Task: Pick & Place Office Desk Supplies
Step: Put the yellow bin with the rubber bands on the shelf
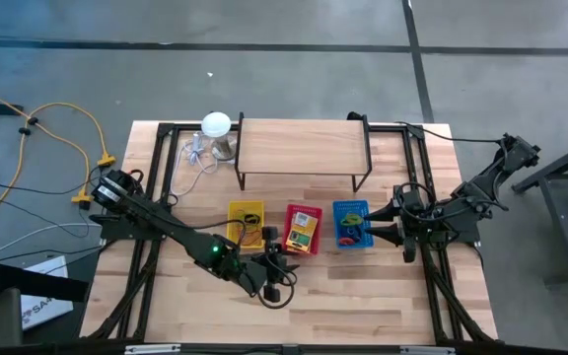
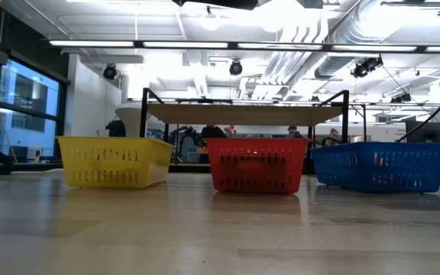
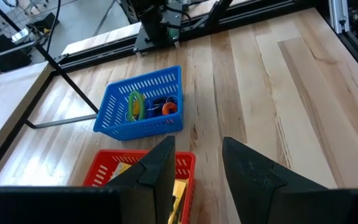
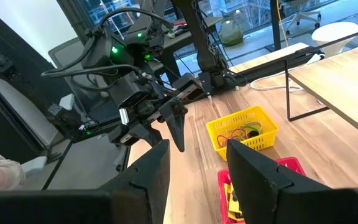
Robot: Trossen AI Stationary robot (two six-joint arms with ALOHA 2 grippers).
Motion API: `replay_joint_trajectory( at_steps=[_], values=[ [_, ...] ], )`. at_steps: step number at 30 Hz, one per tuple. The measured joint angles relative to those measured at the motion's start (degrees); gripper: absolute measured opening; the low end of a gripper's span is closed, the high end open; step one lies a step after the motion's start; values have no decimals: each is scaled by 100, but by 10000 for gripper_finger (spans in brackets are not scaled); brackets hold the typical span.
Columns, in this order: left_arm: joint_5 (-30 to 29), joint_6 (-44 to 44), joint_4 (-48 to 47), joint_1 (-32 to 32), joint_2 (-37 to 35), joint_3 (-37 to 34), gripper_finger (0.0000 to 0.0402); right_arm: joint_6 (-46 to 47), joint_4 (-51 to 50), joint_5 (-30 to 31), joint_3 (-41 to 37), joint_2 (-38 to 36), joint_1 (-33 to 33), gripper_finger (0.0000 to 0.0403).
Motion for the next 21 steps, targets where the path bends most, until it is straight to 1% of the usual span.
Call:
replay_joint_trajectory(
  at_steps=[14, 17, 21],
  values=[
    [0, -4, 0, 0, 0, 0, 126, 0, 0, 0, 0, 0, 0, 146],
    [136, -155, 145, 0, 0, 0, 126, 0, 0, 0, 0, 0, 0, 146],
    [148, -55, 236, -2, 0, 0, 126, 0, 0, 0, 0, 2, 0, 146]
  ],
)
